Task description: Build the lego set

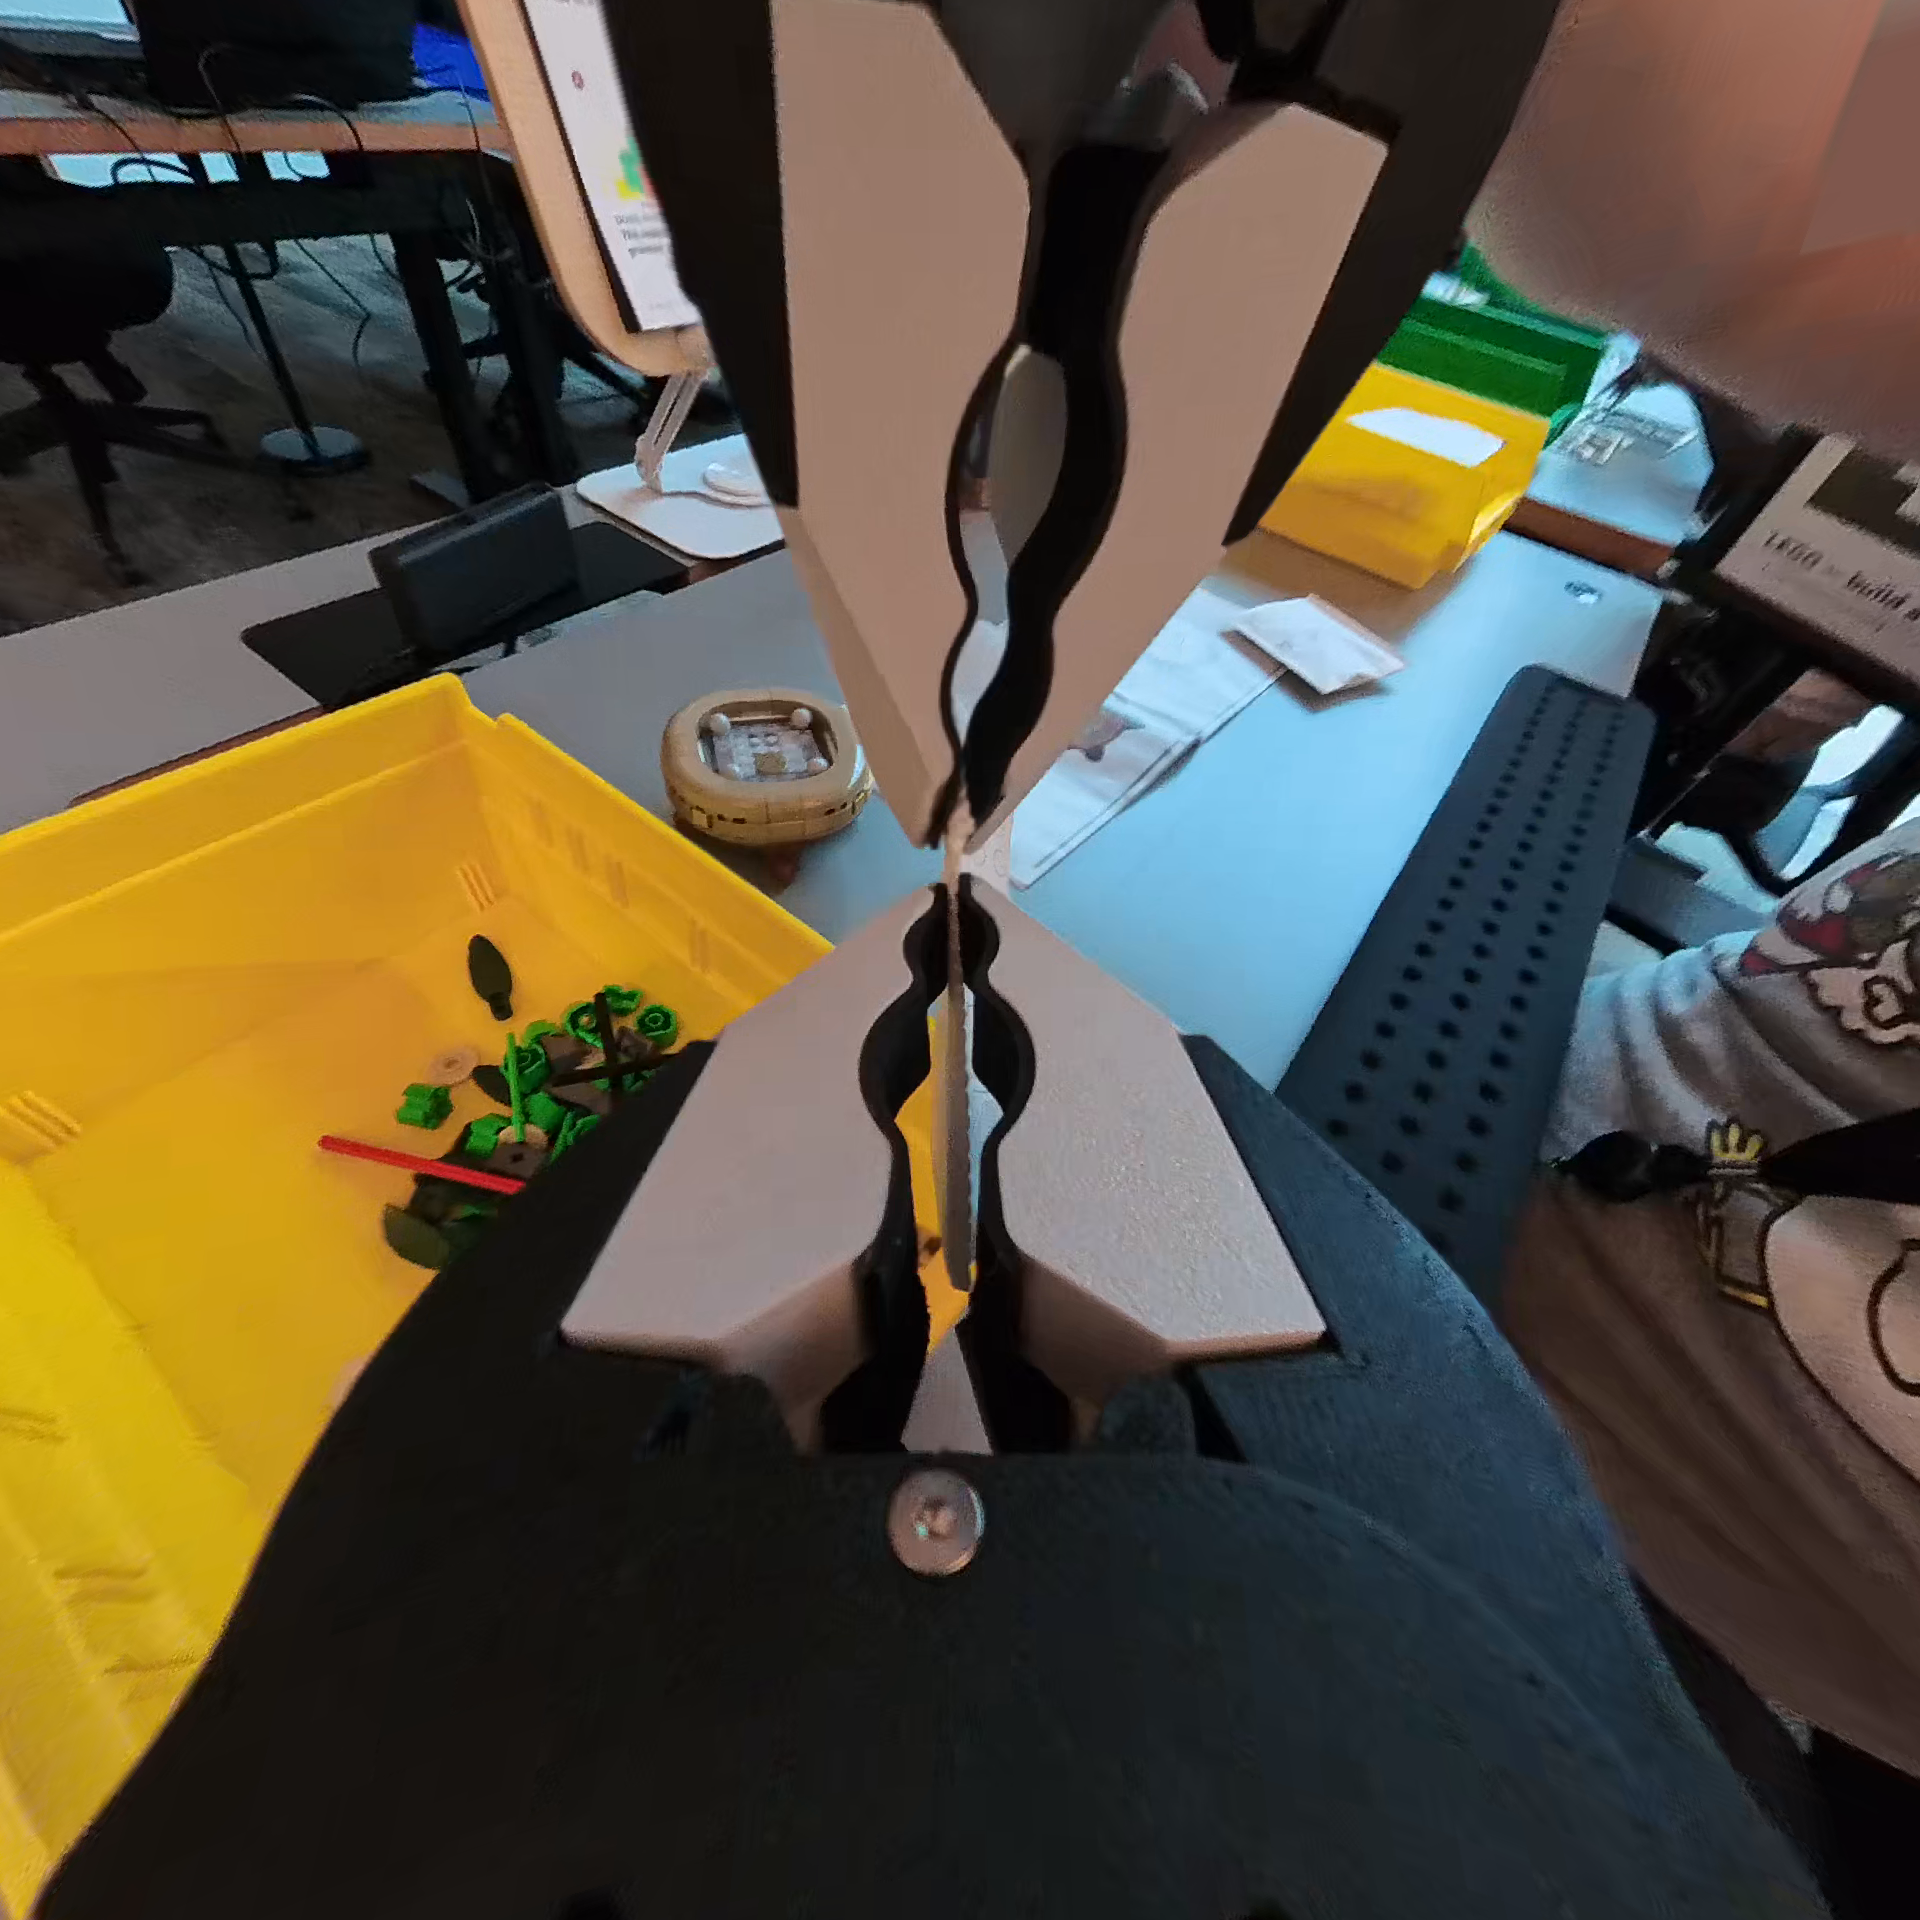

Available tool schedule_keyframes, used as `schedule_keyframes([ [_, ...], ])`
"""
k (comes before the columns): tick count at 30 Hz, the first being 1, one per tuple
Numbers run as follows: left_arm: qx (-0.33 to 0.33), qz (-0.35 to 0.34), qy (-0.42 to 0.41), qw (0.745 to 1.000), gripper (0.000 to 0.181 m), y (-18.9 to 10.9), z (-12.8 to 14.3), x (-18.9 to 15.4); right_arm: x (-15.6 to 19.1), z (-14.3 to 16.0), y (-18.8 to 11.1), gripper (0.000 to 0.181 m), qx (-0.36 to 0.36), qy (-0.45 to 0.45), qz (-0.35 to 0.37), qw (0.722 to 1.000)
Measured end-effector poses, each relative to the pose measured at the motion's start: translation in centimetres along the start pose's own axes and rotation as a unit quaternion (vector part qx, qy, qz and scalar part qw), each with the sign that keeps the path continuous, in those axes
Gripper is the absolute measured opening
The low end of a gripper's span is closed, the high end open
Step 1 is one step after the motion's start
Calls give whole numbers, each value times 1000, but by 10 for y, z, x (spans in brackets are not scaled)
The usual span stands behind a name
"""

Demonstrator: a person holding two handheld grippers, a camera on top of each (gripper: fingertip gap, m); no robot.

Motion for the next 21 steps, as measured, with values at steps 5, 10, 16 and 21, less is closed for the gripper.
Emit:
schedule_keyframes([
  [5, -15, -36, 27, 999, 3, -1, 0, 3, -5, 2, 0, 0, -10, 5, -1, 1000],
  [10, -51, -20, 38, 998, 0, -2, 0, 2, -7, 6, -1, 0, -17, 15, -19, 1000],
  [16, -62, -19, 10, 998, 0, 0, 3, 9, -9, 5, 3, 2, -8, 9, 3, 1000],
  [21, -70, 2, -46, 996, 0, -2, 8, 20, -11, 6, 10, 0, -9, -21, 33, 999],
])
Point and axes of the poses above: each gripper's, where its closed fingertips meet, y out along the fingers, z out of its underside, x = y × z across the jaws, the point moved 8 cm from there along -y, back along the fingers, and after that the axes turned 7 degrees about z, right-handed, at the moved point
